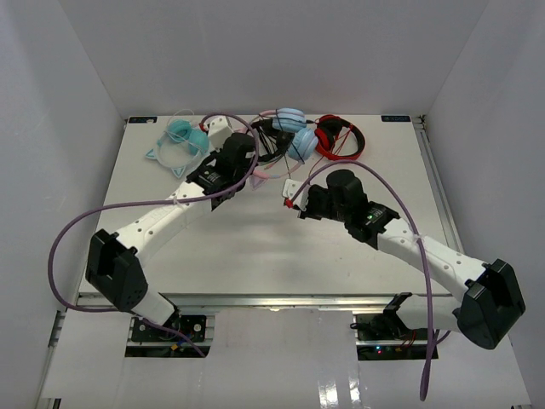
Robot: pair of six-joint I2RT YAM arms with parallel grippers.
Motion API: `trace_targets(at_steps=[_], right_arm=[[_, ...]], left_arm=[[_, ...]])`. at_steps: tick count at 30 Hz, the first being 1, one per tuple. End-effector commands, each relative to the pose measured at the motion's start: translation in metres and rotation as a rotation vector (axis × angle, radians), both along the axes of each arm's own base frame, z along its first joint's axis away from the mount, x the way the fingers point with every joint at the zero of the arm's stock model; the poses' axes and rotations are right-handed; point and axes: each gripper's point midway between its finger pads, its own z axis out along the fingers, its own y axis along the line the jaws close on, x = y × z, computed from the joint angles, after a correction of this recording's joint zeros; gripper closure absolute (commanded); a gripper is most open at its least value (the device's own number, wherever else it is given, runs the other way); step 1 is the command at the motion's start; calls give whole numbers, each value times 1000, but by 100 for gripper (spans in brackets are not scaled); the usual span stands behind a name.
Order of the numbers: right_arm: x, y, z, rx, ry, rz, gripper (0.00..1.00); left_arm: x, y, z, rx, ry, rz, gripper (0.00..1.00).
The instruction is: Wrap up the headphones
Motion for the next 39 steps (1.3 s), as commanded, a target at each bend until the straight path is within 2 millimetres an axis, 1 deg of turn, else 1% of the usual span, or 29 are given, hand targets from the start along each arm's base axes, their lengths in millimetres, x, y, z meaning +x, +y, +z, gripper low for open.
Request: trace_targets(at_steps=[1,3,4,7,8,10,12,15,18,20,21,23,25,26,28,31,33,39], right_arm=[[21,-43,13,-295,-245,-140,92],[26,-50,19,-360,-314,-168,92],[30,-55,21,-392,-342,-192,92],[37,-56,22,-440,-408,-206,92],[38,-54,20,-455,-427,-205,92],[41,-50,15,-471,-458,-201,92],[44,-49,6,-516,-496,-196,92],[44,-43,-3,-530,-519,-169,91],[43,-39,-14,-540,-516,-140,89],[40,-37,-24,-542,-505,-112,86],[38,-36,-31,-545,-497,-94,82],[35,-37,-43,-558,-483,-70,70],[37,-39,-47,-559,-475,-68,59],[37,-40,-49,-557,-466,-69,51],[42,-43,-47,-544,-455,-83,41],[47,-44,-40,-507,-435,-96,36],[53,-50,-38,-498,-413,-109,33],[54,-56,-48,-472,-280,-65,28]], left_arm=[[5,8,-12,119,-6,-3,100],[3,4,-38,175,48,-48,100],[-1,-4,-54,185,84,-99,100],[-8,-33,-82,227,156,-259,100],[-13,-47,-93,248,185,-340,100],[-20,-61,-105,282,218,-431,100],[-26,-76,-117,298,257,-524,100],[-39,-89,-136,300,326,-635,100],[-53,-99,-145,284,359,-744,100],[-60,-101,-150,283,373,-786,100],[-66,-102,-153,280,381,-820,100],[-77,-105,-155,264,398,-884,100],[-85,-104,-158,264,415,-913,100],[-90,-103,-159,262,424,-934,100],[-97,-101,-161,265,441,-958,100],[-104,-96,-161,275,457,-978,100],[-107,-92,-161,293,463,-982,100],[-112,-85,-159,317,473,-993,100]])
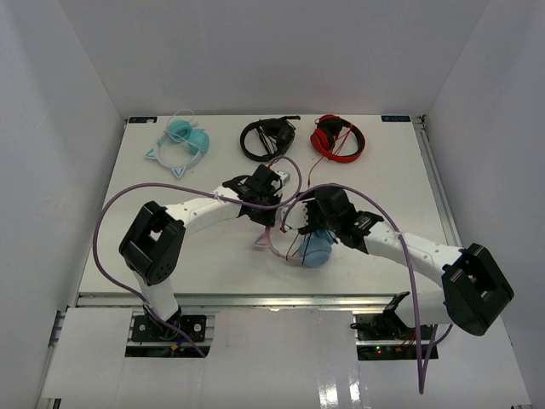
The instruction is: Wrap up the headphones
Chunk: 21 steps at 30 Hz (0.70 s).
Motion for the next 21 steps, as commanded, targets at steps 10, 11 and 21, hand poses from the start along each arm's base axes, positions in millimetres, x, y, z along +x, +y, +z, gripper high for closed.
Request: trace_targets(at_steps=[10,11,21], right_arm=[[32,-12,0,186,224,-61,18],[34,-12,0,197,239,-58,17],[1,4,-1,149,304,260,13]], left_arm=[[-18,-6,40,-65,0,-125,100],[-18,-5,40,-61,3,-127,100],[-19,-4,34,-35,21,-160,100]])
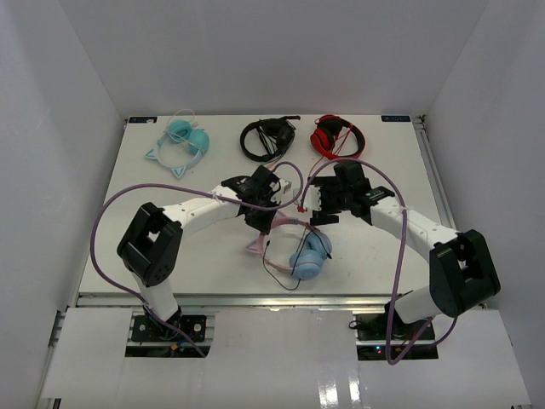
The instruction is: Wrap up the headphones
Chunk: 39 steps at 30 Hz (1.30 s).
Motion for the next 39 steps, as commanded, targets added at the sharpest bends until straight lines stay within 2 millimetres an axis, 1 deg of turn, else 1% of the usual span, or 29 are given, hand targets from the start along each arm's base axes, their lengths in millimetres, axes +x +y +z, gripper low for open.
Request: trace_targets(at_steps=[1,5,7,9,10,11,12,13,14,15,16,17,18,19,21,22,23,25,27,29,33,37,38,39], right_arm=[[-17,16,17,39,7,157,14],[-12,11,10,45,55,91,14],[-11,9,11,64,73,64,15],[-15,9,24,129,92,56,16],[-18,10,34,160,88,60,17],[-23,11,49,197,72,70,17],[-29,13,60,225,66,89,17],[-39,19,70,252,58,153,17],[-55,22,78,268,62,227,17],[-74,23,84,273,81,295,18],[-80,29,95,291,47,370,18],[-101,34,102,297,33,486,20],[-118,39,103,294,29,559,22],[-128,44,101,287,21,604,24],[-134,54,94,248,-16,648,29],[-148,66,86,226,-15,707,31],[-153,76,79,195,-20,736,34],[-153,86,69,129,-39,754,41],[-155,98,59,81,-41,780,44],[-152,109,55,45,-70,782,46],[-142,123,42,-18,-105,759,47],[-142,137,27,-76,-117,776,48],[-141,139,20,-95,-115,780,49],[-139,140,19,-108,-124,776,49]], left_arm=[[5,-20,35,-105,-43,-46,100],[6,-19,34,-99,-38,-41,100],[6,-18,33,-95,-36,-36,100],[8,-14,30,-85,-34,-21,100],[9,-13,29,-81,-32,-14,100],[10,-12,27,-78,-30,-8,100],[10,-11,25,-75,-27,-4,100],[10,-11,23,-71,-22,-2,100],[11,-11,21,-70,-18,-1,100],[11,-12,20,-70,-15,1,100],[11,-12,19,-71,-12,0,100],[12,-14,19,-78,-8,0,100],[12,-15,20,-82,-7,-1,100],[12,-16,20,-86,-6,-2,100],[13,-18,22,-92,-6,-3,100],[12,-19,22,-95,-4,-4,100],[12,-19,23,-98,-5,-6,100],[12,-19,24,-102,-5,-6,100],[12,-20,26,-107,-7,-8,100],[11,-20,27,-112,-3,-11,100],[9,-23,26,-124,11,-19,100],[8,-25,27,-135,15,-25,100],[7,-25,28,-137,16,-27,100],[7,-25,28,-138,15,-28,100]])
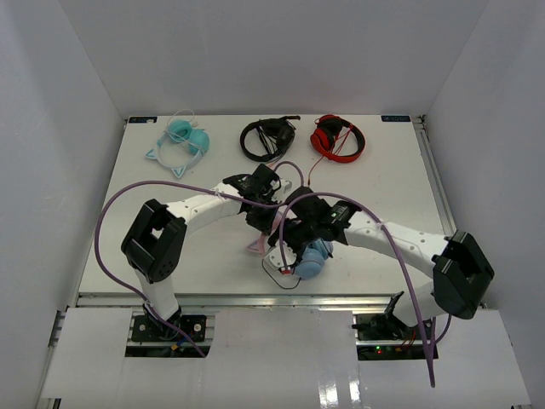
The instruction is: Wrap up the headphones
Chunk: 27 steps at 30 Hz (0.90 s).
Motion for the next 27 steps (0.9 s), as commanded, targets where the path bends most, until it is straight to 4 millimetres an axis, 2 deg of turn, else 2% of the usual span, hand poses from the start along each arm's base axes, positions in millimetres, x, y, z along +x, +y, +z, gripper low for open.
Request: trace_targets(at_steps=[1,4,9,11,14,18,19,21,24,27], right_arm=[[16,22,3,-11,-117,4,50],[16,27,-6,-38,-125,4,53],[11,30,-17,-77,-114,21,63],[9,30,-17,-75,-102,19,75],[8,31,-6,-47,-92,-4,92],[6,22,14,3,-91,-35,92],[6,18,26,35,-88,-52,92],[10,5,37,74,-65,-107,92],[35,-19,61,158,-58,-219,92],[70,-57,65,207,-35,-379,92]], left_arm=[[8,-22,33,-124,-34,-15,100],[7,-21,34,-125,-35,-19,100],[6,-21,35,-127,-37,-21,100],[6,-21,35,-128,-38,-21,100],[6,-19,35,-120,-45,-17,100],[8,-15,34,-113,-53,4,100],[9,-14,35,-115,-57,10,100],[11,-13,37,-116,-67,22,100],[15,-11,40,-122,-75,40,100],[17,-14,47,-139,-92,36,100]])
